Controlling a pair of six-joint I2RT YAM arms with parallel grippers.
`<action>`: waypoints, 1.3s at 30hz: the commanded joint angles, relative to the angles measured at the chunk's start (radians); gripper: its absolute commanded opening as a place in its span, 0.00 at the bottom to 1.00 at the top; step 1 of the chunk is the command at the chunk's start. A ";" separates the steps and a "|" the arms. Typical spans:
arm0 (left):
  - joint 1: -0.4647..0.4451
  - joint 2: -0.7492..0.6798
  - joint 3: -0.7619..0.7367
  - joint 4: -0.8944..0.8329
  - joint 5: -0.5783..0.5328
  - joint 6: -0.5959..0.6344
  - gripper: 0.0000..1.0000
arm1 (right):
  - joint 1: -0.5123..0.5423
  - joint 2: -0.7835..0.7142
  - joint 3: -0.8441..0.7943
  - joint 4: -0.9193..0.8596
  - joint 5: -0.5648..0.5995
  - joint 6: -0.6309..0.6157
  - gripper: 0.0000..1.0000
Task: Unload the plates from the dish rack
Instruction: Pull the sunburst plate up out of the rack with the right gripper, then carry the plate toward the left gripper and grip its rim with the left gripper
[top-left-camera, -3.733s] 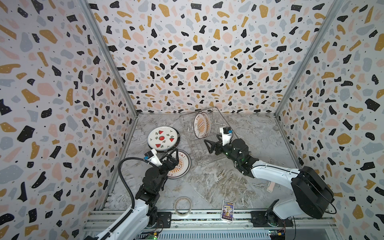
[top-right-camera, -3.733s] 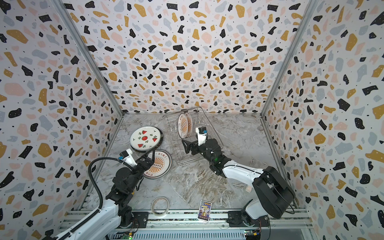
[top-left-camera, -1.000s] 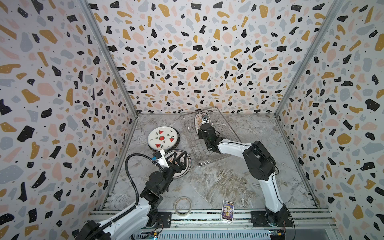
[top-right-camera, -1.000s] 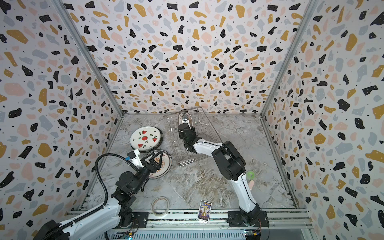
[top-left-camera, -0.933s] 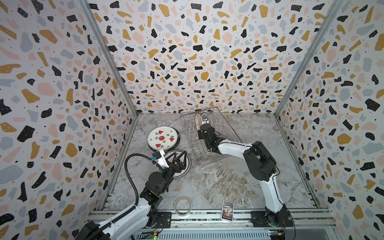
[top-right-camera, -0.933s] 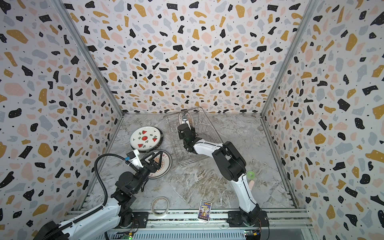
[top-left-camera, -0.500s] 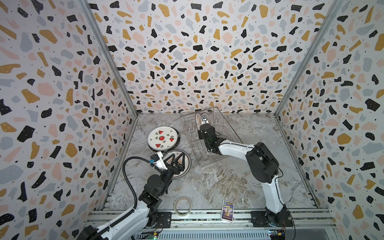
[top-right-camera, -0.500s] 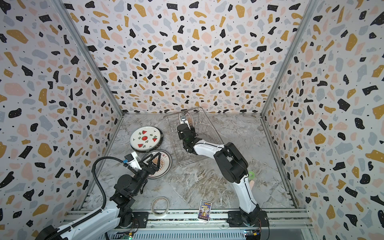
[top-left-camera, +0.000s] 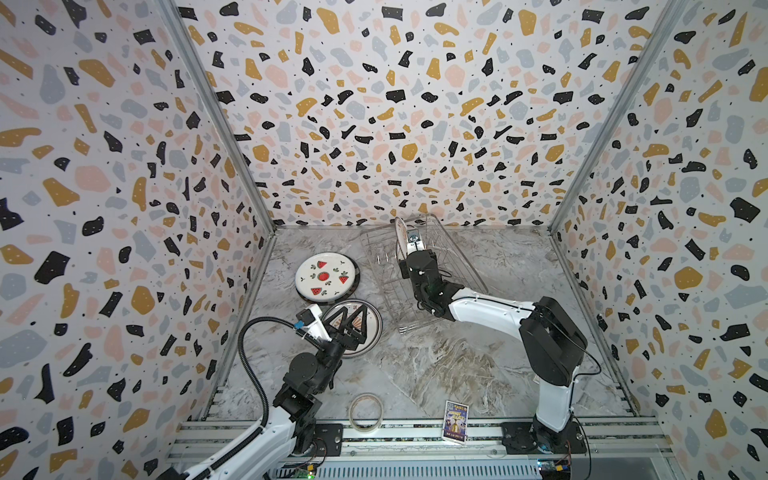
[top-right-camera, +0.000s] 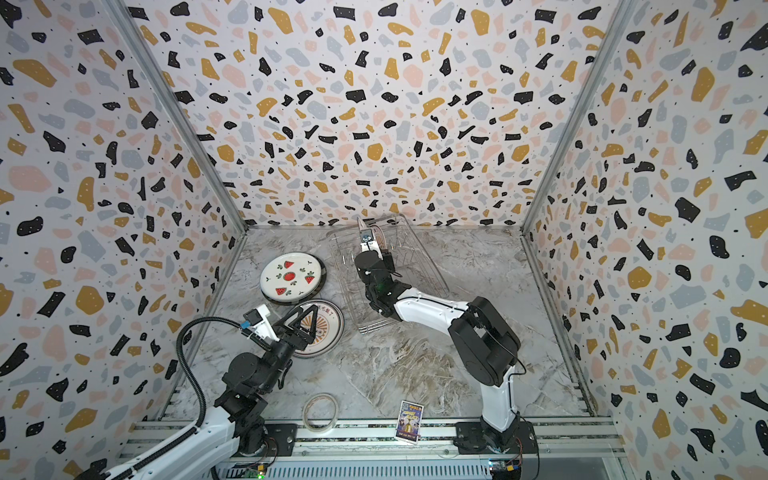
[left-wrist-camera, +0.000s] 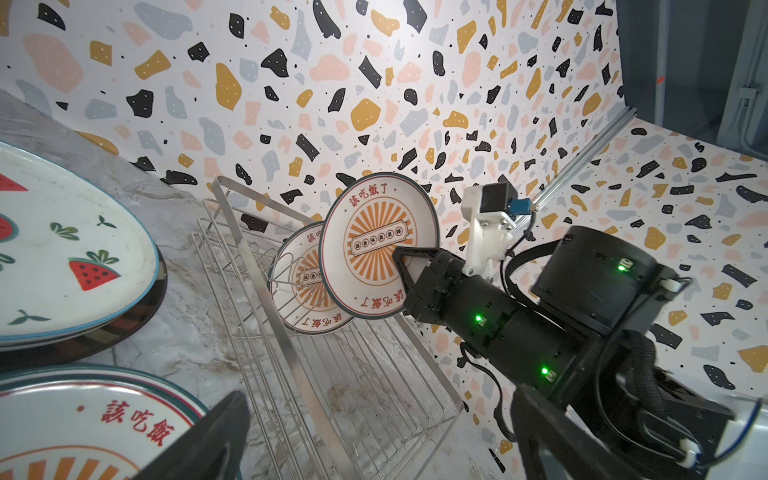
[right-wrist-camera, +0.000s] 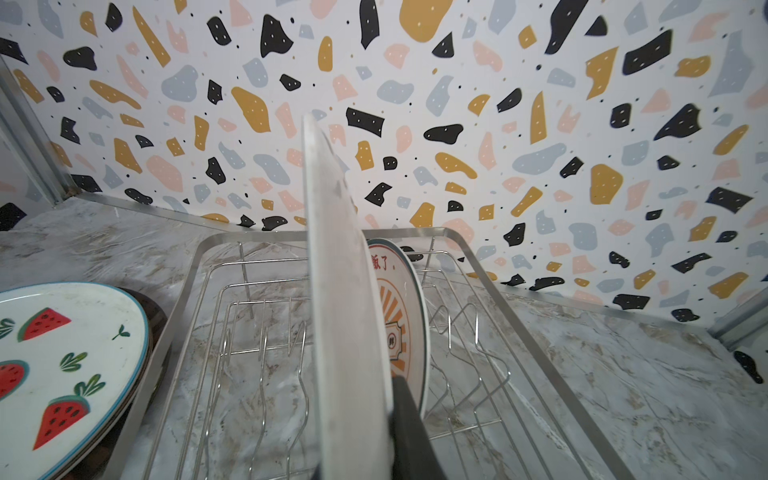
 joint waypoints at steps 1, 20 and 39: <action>-0.003 -0.022 -0.009 -0.007 0.015 0.060 1.00 | 0.042 -0.129 -0.058 0.110 0.067 -0.050 0.10; -0.003 -0.106 -0.078 0.104 0.158 0.125 1.00 | 0.017 -0.742 -0.635 0.161 -0.597 0.175 0.09; -0.104 0.004 -0.043 0.239 0.436 0.234 0.84 | -0.122 -0.993 -0.912 0.350 -1.262 0.355 0.09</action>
